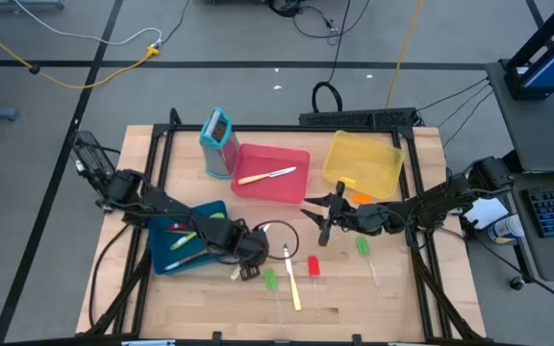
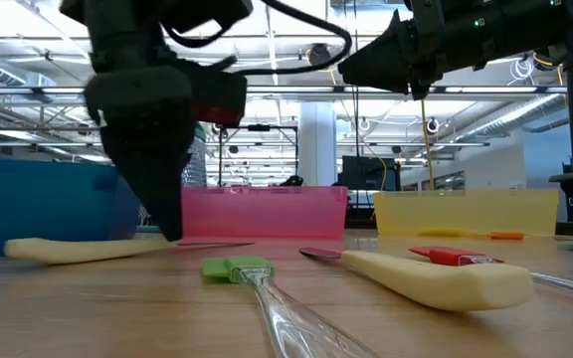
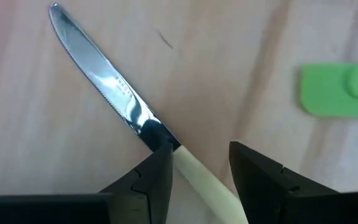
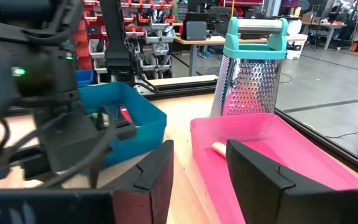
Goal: Pick & Place Kitchen Items
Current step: Put the top yellow knife into the pink bin, then put the yellow knife into the pink bin
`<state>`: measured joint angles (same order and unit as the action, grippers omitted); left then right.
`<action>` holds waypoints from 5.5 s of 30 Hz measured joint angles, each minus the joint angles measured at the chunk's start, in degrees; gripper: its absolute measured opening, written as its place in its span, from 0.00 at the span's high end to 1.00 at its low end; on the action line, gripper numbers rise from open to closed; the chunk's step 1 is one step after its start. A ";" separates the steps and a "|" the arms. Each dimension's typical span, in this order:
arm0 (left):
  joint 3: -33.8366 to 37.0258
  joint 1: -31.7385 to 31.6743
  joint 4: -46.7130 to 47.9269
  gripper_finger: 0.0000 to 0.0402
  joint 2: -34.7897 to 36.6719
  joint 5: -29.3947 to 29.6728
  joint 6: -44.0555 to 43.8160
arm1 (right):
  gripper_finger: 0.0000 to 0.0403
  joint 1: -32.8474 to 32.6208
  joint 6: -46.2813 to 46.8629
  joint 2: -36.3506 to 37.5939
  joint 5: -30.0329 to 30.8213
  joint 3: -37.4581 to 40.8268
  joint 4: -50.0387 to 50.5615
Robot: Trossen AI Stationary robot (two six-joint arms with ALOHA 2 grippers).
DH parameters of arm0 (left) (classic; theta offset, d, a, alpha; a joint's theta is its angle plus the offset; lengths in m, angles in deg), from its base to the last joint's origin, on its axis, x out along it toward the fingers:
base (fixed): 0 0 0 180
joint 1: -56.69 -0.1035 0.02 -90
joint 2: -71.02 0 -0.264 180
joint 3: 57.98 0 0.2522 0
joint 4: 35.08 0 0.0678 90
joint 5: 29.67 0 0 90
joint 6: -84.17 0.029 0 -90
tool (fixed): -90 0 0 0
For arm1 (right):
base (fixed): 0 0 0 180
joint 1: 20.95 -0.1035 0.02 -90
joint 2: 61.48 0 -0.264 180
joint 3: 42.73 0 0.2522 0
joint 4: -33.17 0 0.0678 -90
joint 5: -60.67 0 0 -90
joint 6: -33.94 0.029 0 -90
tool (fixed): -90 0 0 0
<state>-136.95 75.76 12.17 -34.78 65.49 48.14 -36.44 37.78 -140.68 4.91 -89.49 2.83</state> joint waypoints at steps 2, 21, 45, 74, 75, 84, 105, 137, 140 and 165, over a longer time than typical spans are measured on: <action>-0.68 0.99 0.88 0.60 0.00 0.04 -2.70 | 0.65 0.00 0.02 0.00 0.00 0.00 0.00; -2.00 0.55 6.83 0.60 0.09 0.03 -9.49 | 0.65 0.00 0.00 0.00 0.01 0.00 0.00; 0.23 1.15 3.12 0.60 0.24 -3.52 -11.13 | 0.65 0.01 0.00 0.00 0.02 0.00 -0.17; -8.77 0.26 15.48 0.60 -8.05 -7.19 -2.15 | 0.65 0.13 0.00 0.02 0.11 0.00 0.02; -8.79 0.10 15.89 0.60 -8.62 -7.52 -2.69 | 0.65 0.13 0.00 0.02 0.09 0.00 0.04; -10.08 -0.50 15.27 0.70 -9.38 -7.16 3.36 | 0.65 0.13 0.00 0.04 0.07 0.00 0.24; -25.04 -3.42 23.36 0.88 -9.86 12.76 14.49 | 0.65 0.13 0.00 0.02 0.02 0.00 0.79; -25.62 -32.89 18.43 0.85 -9.64 9.36 48.76 | 0.65 -0.04 3.00 0.00 -0.09 0.00 8.46; -23.29 -33.76 17.08 0.85 -9.64 9.96 51.88 | 0.65 -0.04 3.05 0.00 -0.29 0.00 10.57; -21.09 -34.87 15.72 0.68 -9.62 9.78 50.41 | 0.52 -2.97 -4.39 -10.69 -31.81 -0.02 5.57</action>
<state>-158.04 40.89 27.89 -44.39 75.27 98.55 -39.41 33.39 -151.37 -26.90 -89.51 8.40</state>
